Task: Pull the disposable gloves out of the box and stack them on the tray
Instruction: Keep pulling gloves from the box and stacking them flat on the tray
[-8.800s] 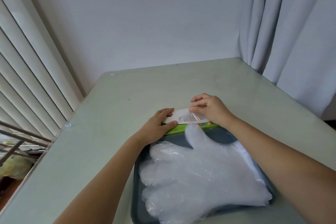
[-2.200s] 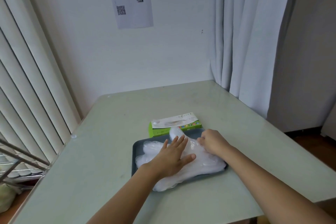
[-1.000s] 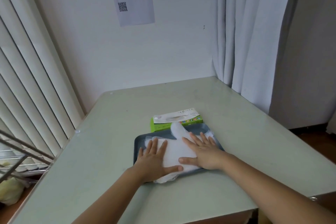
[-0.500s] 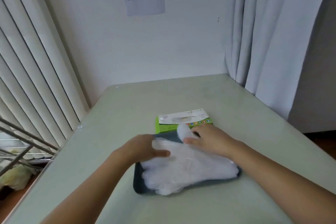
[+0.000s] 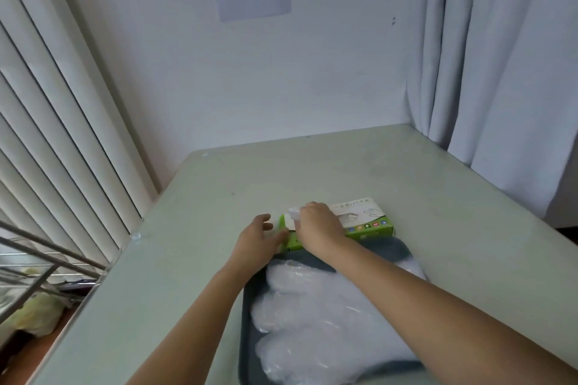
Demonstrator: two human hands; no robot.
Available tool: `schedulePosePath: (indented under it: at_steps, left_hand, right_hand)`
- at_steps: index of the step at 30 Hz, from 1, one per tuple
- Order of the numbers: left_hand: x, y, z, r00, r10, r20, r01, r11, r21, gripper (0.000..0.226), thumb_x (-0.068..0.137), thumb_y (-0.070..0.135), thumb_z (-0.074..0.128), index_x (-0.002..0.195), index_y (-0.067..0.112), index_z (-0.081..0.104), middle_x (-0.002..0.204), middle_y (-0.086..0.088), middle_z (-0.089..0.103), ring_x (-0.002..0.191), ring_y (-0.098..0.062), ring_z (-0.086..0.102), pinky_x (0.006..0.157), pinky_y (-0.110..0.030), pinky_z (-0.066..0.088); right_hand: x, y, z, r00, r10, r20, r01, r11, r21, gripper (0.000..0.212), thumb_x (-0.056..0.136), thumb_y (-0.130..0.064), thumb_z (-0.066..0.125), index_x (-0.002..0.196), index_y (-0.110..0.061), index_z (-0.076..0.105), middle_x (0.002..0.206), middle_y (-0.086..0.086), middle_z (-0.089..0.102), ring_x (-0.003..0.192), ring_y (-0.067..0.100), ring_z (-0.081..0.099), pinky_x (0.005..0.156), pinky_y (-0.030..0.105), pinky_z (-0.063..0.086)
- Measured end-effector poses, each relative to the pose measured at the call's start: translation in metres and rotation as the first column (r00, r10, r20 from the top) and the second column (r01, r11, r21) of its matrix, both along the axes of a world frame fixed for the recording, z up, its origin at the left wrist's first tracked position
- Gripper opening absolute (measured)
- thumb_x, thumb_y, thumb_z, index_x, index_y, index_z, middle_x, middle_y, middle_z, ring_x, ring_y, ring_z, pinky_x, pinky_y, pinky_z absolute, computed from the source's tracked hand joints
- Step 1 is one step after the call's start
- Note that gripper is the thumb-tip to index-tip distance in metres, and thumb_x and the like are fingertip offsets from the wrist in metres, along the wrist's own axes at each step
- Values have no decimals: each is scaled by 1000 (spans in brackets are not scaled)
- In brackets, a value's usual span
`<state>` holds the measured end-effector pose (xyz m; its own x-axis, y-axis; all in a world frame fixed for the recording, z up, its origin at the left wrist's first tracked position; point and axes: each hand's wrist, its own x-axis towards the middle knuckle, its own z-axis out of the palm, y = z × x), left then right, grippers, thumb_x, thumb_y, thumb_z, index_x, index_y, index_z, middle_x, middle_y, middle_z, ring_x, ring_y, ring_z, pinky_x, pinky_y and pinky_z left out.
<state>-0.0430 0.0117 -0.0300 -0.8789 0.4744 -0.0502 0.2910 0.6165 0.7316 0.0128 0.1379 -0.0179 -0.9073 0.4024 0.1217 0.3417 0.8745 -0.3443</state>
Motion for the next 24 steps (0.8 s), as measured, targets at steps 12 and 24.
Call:
schedulePosePath:
  at_steps: [12,24]
  left_hand:
    - [-2,9,0,991,-128,-29,123,984,-130,60,90,35,64,143,20,40,140,-4,50,124,-22,50,97,-26,38]
    - [20,-15,111,870,-413,270,113,698,707,30,95,0,41,109,7,66,127,-11,63,111,-23,62,100,-35,47]
  right_hand:
    - [13,18,86,845,-165,-509,-118,870,-479,35,97,-21,46,81,0,69,80,14,69,80,28,64,67,28,40]
    - [99,18,167,798,-211,-565,-498,297,-815,34,103,-18,37,120,4,56,101,23,68,87,28,68,61,23,53]
